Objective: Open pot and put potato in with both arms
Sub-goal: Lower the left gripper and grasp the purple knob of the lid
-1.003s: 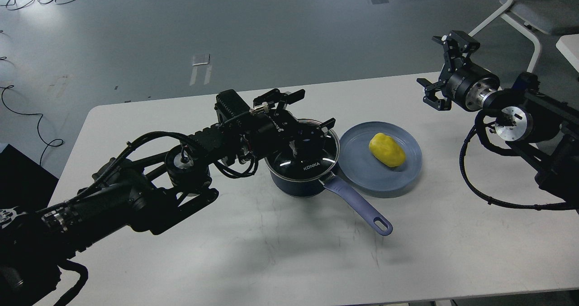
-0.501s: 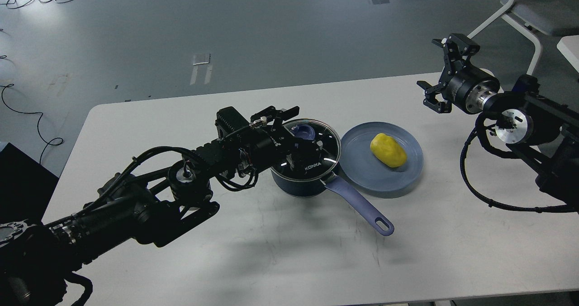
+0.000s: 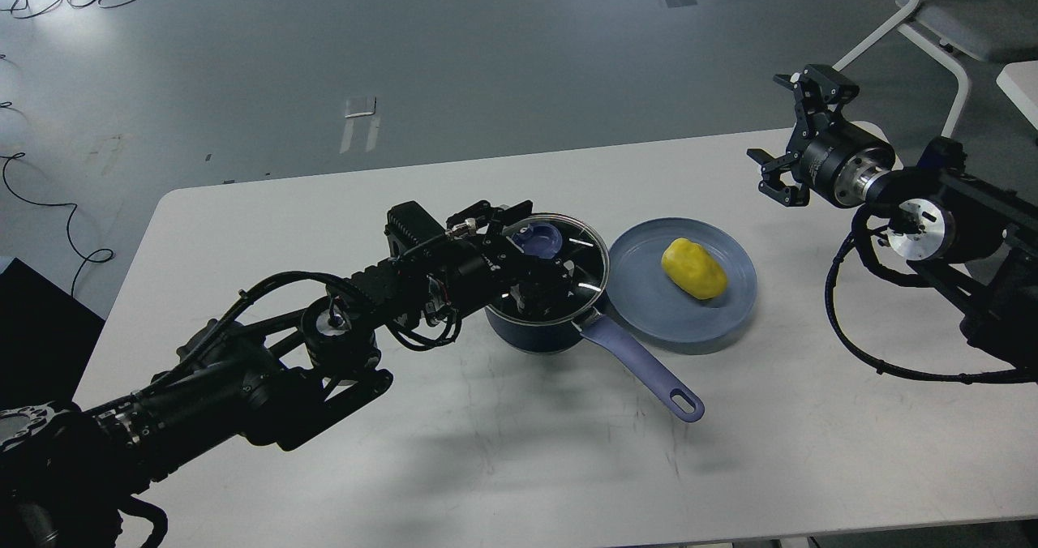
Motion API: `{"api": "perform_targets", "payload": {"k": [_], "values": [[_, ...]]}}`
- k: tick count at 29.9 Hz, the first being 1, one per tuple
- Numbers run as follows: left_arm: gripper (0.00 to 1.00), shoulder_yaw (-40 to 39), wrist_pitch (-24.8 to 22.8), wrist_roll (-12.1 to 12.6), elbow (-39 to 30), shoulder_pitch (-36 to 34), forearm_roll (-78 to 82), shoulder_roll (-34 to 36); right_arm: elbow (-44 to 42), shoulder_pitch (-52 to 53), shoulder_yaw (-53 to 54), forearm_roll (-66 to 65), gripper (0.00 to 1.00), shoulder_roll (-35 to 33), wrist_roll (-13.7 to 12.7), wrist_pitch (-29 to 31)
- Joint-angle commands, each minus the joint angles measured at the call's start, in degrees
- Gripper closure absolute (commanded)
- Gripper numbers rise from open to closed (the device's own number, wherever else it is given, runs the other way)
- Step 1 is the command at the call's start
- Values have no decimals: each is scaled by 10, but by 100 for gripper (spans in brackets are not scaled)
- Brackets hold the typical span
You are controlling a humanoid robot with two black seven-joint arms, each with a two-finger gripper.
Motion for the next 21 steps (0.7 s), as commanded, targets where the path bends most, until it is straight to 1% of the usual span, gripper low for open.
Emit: {"api": "perform_targets", "payload": {"k": [1, 10, 21], "values": [[2, -1, 1, -1, 7, 5, -1, 1, 1, 0, 0, 0, 0, 0, 1, 1], [2, -1, 1, -1, 7, 8, -1, -1, 0, 0, 0, 0, 0, 0, 1, 1], [2, -1, 13, -1, 10, 9, -2, -1, -2, 0, 0, 0, 0, 0, 1, 0]]}}
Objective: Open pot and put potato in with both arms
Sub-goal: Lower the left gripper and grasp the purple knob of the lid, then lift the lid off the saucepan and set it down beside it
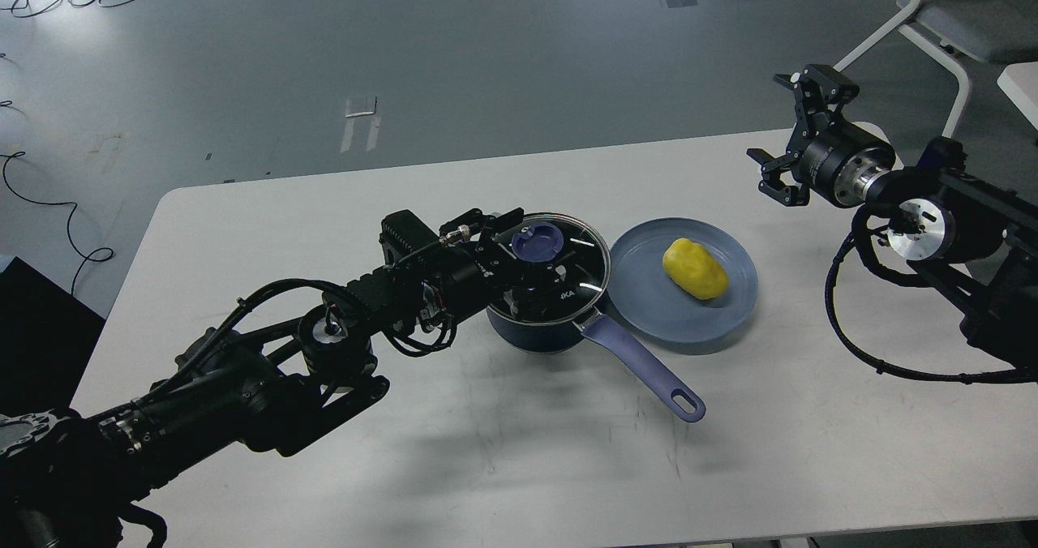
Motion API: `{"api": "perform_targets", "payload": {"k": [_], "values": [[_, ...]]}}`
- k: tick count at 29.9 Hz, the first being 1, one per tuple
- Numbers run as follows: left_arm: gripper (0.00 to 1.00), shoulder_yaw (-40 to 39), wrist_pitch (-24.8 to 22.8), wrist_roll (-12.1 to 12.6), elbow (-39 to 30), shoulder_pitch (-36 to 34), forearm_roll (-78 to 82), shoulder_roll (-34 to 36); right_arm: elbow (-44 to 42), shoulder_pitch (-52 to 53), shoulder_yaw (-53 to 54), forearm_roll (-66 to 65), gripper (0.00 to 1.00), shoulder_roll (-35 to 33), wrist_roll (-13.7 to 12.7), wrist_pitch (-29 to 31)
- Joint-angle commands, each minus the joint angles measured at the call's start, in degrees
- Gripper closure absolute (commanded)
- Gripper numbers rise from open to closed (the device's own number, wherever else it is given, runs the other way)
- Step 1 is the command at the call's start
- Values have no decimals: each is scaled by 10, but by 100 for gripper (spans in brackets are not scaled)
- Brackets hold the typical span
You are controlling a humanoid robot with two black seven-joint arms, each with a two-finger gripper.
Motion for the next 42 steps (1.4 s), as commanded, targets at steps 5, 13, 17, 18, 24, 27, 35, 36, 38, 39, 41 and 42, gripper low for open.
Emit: {"api": "perform_targets", "payload": {"k": [5, 13, 17, 18, 24, 27, 35, 36, 38, 39, 41, 42], "values": [[2, 0, 2, 0, 2, 6, 0, 0, -1, -4, 0, 0, 0, 0, 0, 0], [4, 1, 3, 0, 17, 6, 0, -14, -1, -4, 0, 0, 0, 0, 0, 0], [15, 1, 3, 0, 36, 6, 0, -28, -1, -4, 0, 0, 0, -1, 0, 0], [19, 1, 3, 0, 41, 6, -1, -31, -1, -4, 0, 0, 0, -1, 0, 0], [46, 1, 3, -7, 63, 5, -2, -37, -2, -8, 0, 0, 0, -4, 0, 0], [47, 0, 4, -11, 63, 5, -6, -30, -2, -8, -1, 0, 0, -4, 0, 0], [47, 0, 30, -31, 37, 17, -8, 9, -2, -8, -2, 0, 0, -4, 0, 0], [46, 0, 30, -32, 25, 17, -9, 16, -2, -8, -2, 0, 0, -3, 0, 0], [46, -1, 30, -33, 9, 16, -18, 24, -2, -8, -2, 0, 0, -3, 0, 0], [46, -2, 29, -33, -11, 15, -33, 34, -2, -8, -3, 0, 0, -2, 0, 0], [45, -2, 27, -33, -41, 13, -53, 52, -2, -8, -10, 0, 0, -1, 0, 0], [45, -2, 26, -33, -55, 12, -59, 63, -2, -7, -11, 0, 0, 0, 0, -1]]}}
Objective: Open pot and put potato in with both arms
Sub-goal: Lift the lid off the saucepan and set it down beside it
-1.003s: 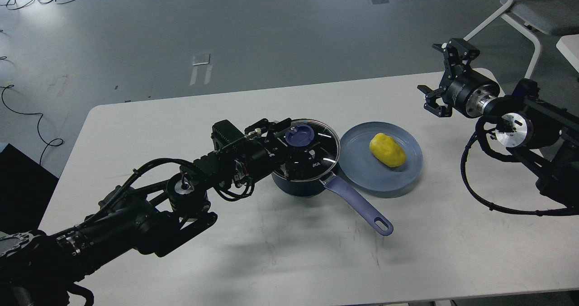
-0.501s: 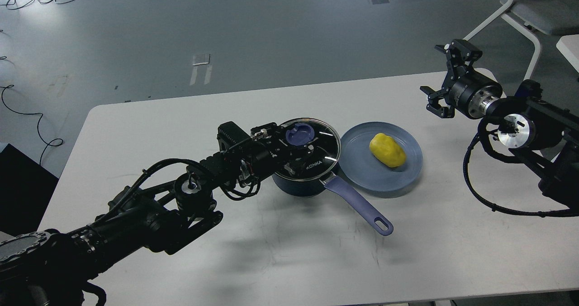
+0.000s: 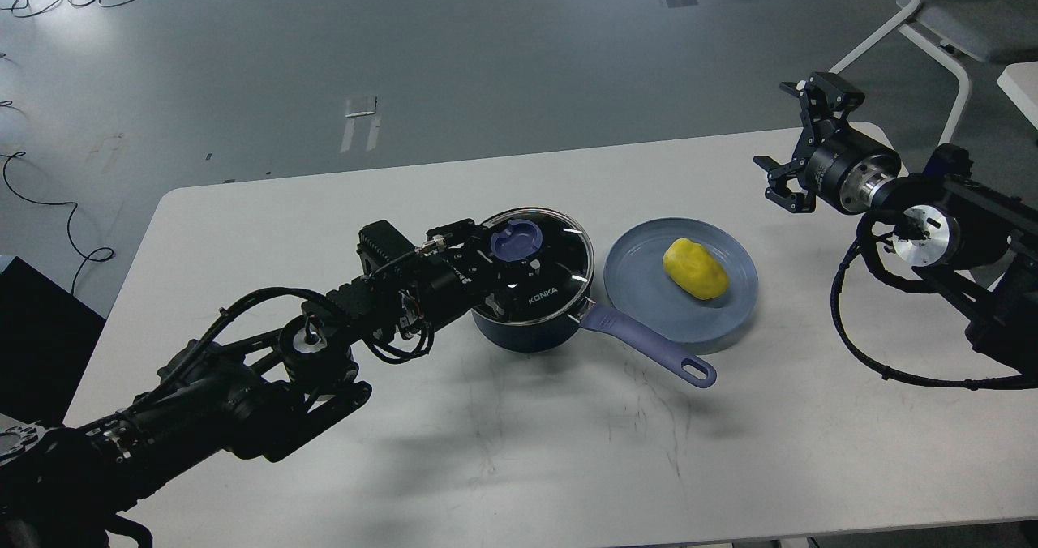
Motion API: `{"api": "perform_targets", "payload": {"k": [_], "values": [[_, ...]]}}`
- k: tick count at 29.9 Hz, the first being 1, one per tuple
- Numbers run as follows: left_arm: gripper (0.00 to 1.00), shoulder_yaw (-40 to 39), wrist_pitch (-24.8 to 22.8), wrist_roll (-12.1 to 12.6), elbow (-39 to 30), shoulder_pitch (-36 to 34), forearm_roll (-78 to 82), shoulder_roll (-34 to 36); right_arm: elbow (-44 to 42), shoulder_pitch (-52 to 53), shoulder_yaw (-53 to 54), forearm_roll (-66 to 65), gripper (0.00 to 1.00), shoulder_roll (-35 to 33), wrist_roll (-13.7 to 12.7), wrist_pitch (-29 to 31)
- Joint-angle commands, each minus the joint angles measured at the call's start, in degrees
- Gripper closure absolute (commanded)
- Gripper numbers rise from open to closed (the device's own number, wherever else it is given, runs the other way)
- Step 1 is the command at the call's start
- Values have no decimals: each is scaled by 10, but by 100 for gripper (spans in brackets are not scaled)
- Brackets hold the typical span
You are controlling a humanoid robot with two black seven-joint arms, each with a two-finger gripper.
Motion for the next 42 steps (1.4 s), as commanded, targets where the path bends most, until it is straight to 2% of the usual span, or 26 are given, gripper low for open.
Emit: {"api": "perform_targets", "payload": {"k": [1, 8, 15, 17, 18, 22, 25, 32, 42], "values": [[45, -1, -4, 0, -48, -4, -22, 31, 0, 1, -6, 0, 0, 2, 0, 0], [45, -8, -4, 1, -85, -20, -32, 87, 0, 0, -7, 0, 0, 4, 0, 0], [45, -7, 7, 1, -43, -18, -33, 140, 0, 0, -8, 0, 0, 5, 0, 0], [45, -2, 28, -1, -19, -13, -33, 153, 0, 0, -8, 0, 0, 5, 0, 0], [45, -1, 35, -4, -11, -12, -33, 158, 0, 0, -8, -1, 0, 5, 0, 0], [45, 0, 62, -41, 37, 24, -69, 197, 0, 0, -9, 0, 0, 3, 0, 0], [45, 1, 74, -48, 40, 51, -77, 206, 0, -2, -9, -1, 0, 1, 1, 0], [45, 1, 102, -47, 61, 87, -77, 195, 0, -3, -10, -1, 0, 1, 0, 0], [43, 3, 110, -59, 166, 112, -79, 114, 0, -1, -31, -1, 0, -1, 0, -1]]}}
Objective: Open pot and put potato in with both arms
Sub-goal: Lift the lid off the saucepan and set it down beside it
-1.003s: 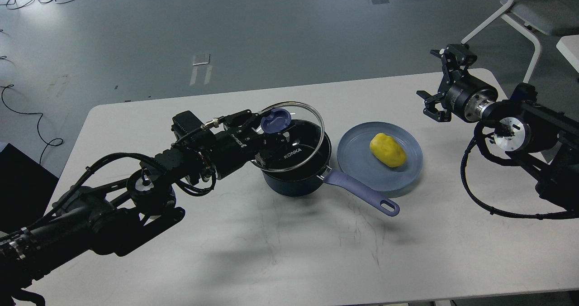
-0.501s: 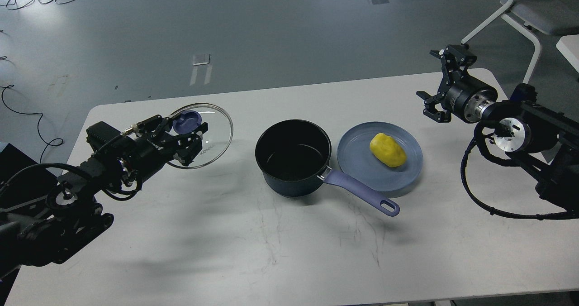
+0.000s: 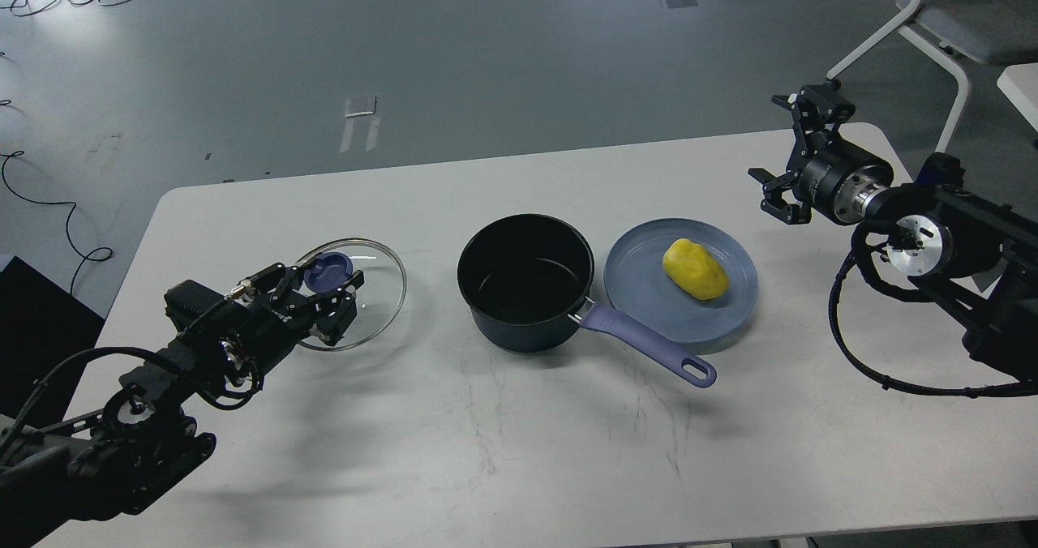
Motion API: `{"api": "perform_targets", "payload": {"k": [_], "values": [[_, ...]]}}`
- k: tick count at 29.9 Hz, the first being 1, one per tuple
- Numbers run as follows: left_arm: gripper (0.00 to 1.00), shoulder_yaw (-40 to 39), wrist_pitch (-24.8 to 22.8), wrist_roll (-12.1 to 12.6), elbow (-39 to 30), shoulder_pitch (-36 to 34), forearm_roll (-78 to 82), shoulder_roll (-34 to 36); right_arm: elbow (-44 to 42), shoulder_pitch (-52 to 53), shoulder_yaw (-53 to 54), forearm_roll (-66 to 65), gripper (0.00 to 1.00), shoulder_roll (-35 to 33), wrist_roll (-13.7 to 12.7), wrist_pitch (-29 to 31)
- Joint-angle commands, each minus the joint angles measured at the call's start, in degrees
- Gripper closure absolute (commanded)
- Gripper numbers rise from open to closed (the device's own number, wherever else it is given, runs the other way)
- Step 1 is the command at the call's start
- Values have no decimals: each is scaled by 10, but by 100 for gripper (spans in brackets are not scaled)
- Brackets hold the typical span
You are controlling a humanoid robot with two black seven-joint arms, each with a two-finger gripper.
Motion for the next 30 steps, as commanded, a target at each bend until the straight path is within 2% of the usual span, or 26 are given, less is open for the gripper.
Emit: {"api": "perform_targets", "payload": {"k": [1, 13, 17, 22, 24, 25, 26, 30], "values": [[43, 1, 0, -13, 22, 11, 0, -16, 1, 1, -6, 1, 0, -1, 0, -1], [34, 3, 0, -16, 29, 18, 1, -21, 1, 1, -6, 1, 0, -1, 1, -2], [28, 32, 0, -15, 29, 18, -1, -25, 0, 1, -7, 1, 0, -1, 1, -2], [27, 48, 0, -15, 47, 18, -1, -37, 1, 2, -8, 1, 0, -2, 1, -2], [19, 48, 0, -15, 51, 15, -7, -39, 0, 2, -7, 1, 0, -2, 1, -2], [5, 48, 0, -15, 51, 11, -20, -39, 1, 2, -7, 1, 0, -2, 1, -2], [2, 47, 0, -16, 51, 11, -29, -39, 0, 1, -7, 1, 0, -2, 1, -2], [2, 48, 0, -28, 49, -1, -86, -37, 1, -1, -8, 1, 0, -2, 1, -2]]}}
